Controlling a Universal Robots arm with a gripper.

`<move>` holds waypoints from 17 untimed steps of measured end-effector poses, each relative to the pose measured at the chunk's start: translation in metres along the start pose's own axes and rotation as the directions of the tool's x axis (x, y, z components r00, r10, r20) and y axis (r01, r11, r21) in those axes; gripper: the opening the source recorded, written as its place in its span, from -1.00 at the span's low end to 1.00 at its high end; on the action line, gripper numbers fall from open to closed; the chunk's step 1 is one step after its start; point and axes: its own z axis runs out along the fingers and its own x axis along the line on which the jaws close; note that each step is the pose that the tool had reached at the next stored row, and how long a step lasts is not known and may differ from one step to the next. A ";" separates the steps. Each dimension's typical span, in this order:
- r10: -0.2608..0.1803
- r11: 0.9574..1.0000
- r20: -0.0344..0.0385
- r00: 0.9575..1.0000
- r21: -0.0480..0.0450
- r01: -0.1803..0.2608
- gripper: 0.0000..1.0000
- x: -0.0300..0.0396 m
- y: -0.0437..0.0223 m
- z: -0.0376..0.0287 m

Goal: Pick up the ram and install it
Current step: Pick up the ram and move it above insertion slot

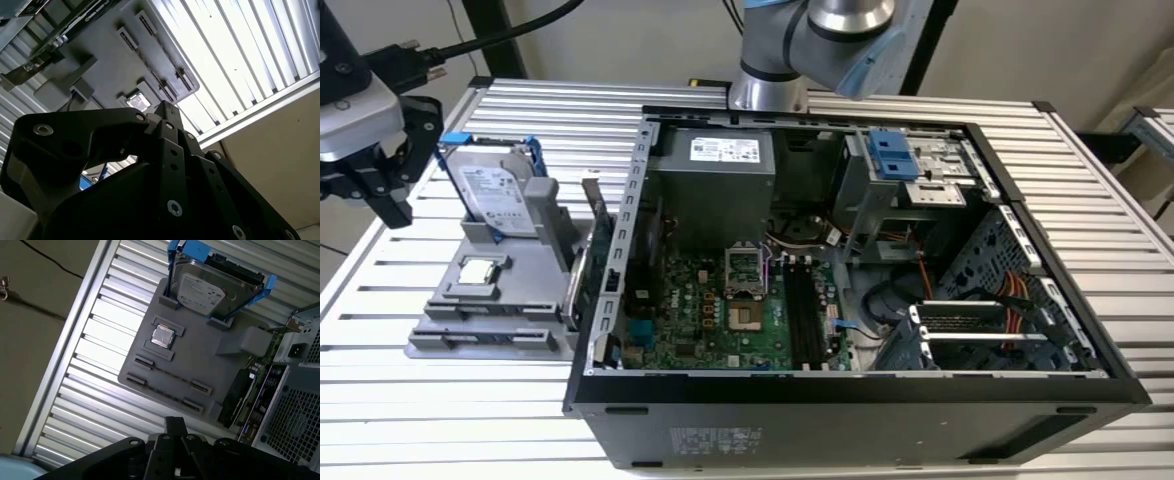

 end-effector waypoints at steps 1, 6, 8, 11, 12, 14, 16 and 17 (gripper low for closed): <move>-0.002 1.000 0.000 1.000 0.000 0.002 -1.00 0.0000 0.0000 0.0002; -0.012 1.000 0.000 1.000 0.000 0.012 -1.00 -0.0001 0.0003 0.0001; -0.017 1.000 -0.001 1.000 0.000 0.017 -1.00 -0.0001 0.0003 0.0001; -0.023 1.000 -0.001 1.000 0.000 0.023 -1.00 -0.0002 0.0005 0.0001; -0.025 1.000 -0.001 1.000 0.000 0.025 -1.00 -0.0002 0.0005 0.0002; -0.029 1.000 -0.001 1.000 0.000 0.029 -1.00 -0.0002 0.0006 0.0002; -0.033 0.999 -0.001 0.999 0.000 0.033 -1.00 -0.0003 0.0007 0.0001; -0.035 0.999 -0.002 0.999 0.000 0.035 -1.00 -0.0003 0.0008 0.0001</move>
